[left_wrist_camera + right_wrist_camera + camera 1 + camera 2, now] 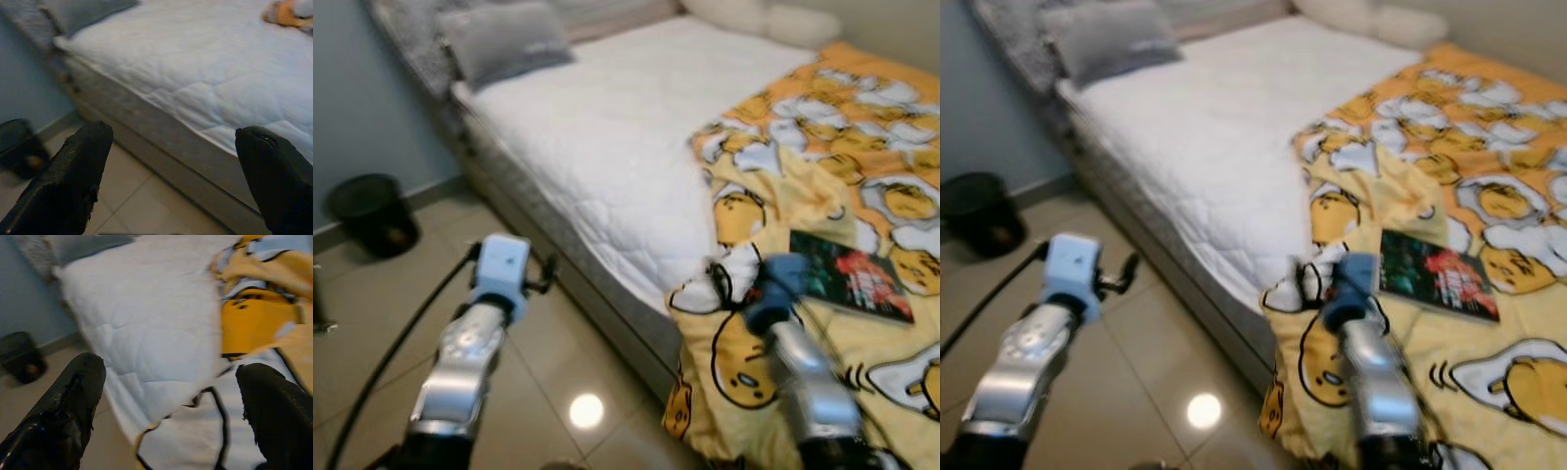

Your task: Clean up the room

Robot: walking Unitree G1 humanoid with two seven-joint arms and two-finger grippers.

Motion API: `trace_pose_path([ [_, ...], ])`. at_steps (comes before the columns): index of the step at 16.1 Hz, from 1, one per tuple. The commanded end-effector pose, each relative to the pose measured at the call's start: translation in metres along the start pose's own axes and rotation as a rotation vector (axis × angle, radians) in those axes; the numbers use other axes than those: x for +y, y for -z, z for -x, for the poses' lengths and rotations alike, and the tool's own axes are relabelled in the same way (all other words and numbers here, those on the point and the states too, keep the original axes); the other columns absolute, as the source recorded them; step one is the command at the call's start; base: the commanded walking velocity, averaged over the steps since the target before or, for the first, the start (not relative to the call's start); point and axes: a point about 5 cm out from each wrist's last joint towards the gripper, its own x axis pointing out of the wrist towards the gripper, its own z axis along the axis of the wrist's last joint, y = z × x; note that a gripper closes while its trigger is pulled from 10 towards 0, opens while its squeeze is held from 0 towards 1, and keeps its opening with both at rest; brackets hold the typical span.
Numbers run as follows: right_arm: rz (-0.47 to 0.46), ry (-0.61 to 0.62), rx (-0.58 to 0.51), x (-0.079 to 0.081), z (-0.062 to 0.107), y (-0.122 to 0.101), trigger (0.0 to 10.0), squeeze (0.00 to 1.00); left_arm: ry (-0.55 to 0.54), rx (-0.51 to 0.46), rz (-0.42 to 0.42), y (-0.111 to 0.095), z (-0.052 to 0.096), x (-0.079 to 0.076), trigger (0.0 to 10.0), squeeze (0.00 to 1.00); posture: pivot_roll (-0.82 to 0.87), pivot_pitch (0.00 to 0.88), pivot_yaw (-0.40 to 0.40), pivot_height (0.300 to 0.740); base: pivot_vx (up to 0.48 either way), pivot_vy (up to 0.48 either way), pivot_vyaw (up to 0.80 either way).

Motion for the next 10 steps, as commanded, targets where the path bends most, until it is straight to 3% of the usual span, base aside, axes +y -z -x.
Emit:
trace_pose_path([
  [1, 0.008, 0.039, -0.022, -0.010, 0.001, -0.006, 10.0, 1.00, 0.012, -0.006, -0.003, -0.002, -0.001, -0.004, 10.0, 0.74, -0.07, 0.000, 0.031, 0.740, 0.000, -0.360, 0.00],
  [6, 0.013, 0.056, 0.000, -0.012, 0.001, -0.004, 10.0, 1.00, 0.008, -0.010, 0.016, -0.001, -0.001, -0.004, 10.0, 0.72, -0.07, 0.000, 0.031, 0.740, 0.000, -0.070, 0.00],
  [9, 0.004, 0.072, -0.020, -0.011, -0.001, -0.007, 10.0, 1.00, 0.069, -0.016, 0.007, -0.003, 0.000, -0.011, 10.0, 0.72, -0.06, 0.000, 0.031, 0.740, 0.000, 0.000, 0.00],
  [10, -0.063, 0.099, -0.027, -0.014, -0.002, -0.009, 10.0, 0.00, 0.106, -0.016, -0.005, -0.004, 0.000, -0.016, 10.0, 0.72, -0.06, 0.000, 0.032, 0.740, 0.000, 0.000, 0.00],
])
